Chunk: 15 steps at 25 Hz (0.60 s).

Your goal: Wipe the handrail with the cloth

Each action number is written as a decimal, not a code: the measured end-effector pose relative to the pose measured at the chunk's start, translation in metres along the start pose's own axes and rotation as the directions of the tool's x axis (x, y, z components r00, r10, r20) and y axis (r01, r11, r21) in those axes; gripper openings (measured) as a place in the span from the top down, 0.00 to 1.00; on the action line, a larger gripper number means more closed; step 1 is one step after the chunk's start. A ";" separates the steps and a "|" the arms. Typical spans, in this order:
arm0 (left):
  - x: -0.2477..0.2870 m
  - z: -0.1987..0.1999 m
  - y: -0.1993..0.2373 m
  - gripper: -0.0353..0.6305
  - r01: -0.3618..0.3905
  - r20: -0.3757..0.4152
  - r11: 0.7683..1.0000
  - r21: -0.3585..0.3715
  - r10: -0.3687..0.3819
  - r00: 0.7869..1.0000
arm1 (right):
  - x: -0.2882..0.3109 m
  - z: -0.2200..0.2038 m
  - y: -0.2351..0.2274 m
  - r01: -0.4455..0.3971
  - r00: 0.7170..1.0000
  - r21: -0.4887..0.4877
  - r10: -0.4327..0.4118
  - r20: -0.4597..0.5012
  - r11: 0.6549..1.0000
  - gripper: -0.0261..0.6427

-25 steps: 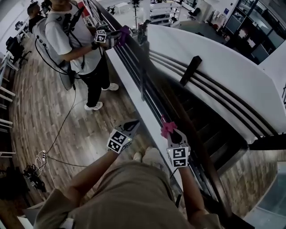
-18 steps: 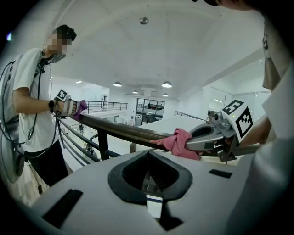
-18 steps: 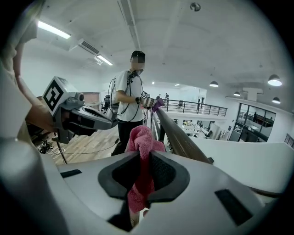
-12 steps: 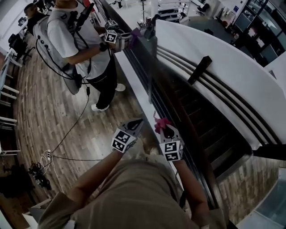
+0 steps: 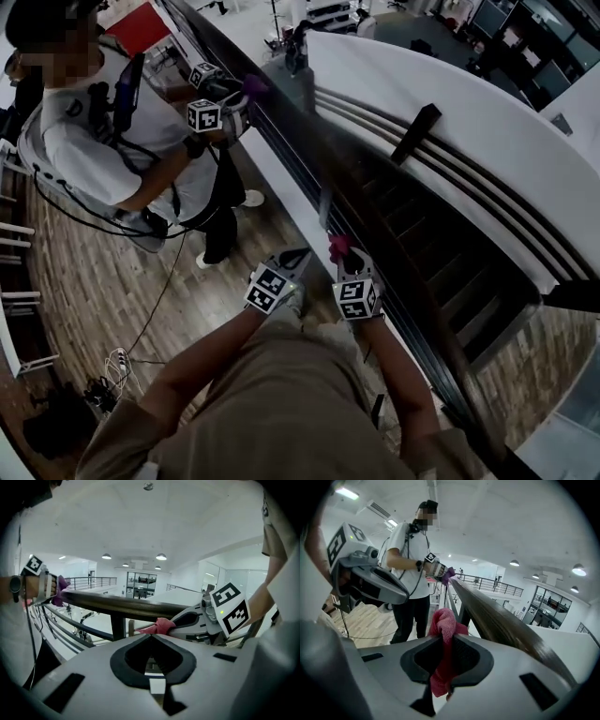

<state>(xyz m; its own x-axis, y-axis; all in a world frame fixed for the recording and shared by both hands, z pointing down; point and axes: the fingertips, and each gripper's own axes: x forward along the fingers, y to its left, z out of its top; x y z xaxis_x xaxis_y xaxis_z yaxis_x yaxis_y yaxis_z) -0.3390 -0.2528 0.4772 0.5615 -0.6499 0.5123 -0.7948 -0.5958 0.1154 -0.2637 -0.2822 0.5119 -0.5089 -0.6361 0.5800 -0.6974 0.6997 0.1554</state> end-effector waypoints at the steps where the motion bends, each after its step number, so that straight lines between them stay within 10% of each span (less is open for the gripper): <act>1: 0.005 -0.002 0.015 0.92 0.009 -0.009 1.000 0.008 -0.009 1.000 | 0.018 0.003 0.000 0.017 1.000 -0.008 -0.017 -0.002 1.000 0.87; 15: 0.063 -0.046 0.099 0.92 0.138 -0.147 0.989 0.058 -0.128 0.981 | 0.198 -0.034 -0.025 0.202 0.958 -0.163 -0.229 -0.169 0.966 0.87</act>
<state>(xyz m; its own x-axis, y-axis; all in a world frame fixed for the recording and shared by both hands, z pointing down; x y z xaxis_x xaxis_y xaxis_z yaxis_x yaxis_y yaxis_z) -0.3929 -0.3311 0.5604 0.6188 -0.4915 0.6128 -0.6950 -0.7061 0.1354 -0.3302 -0.4152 0.6499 -0.2423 -0.7150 0.6558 -0.6941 0.6000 0.3977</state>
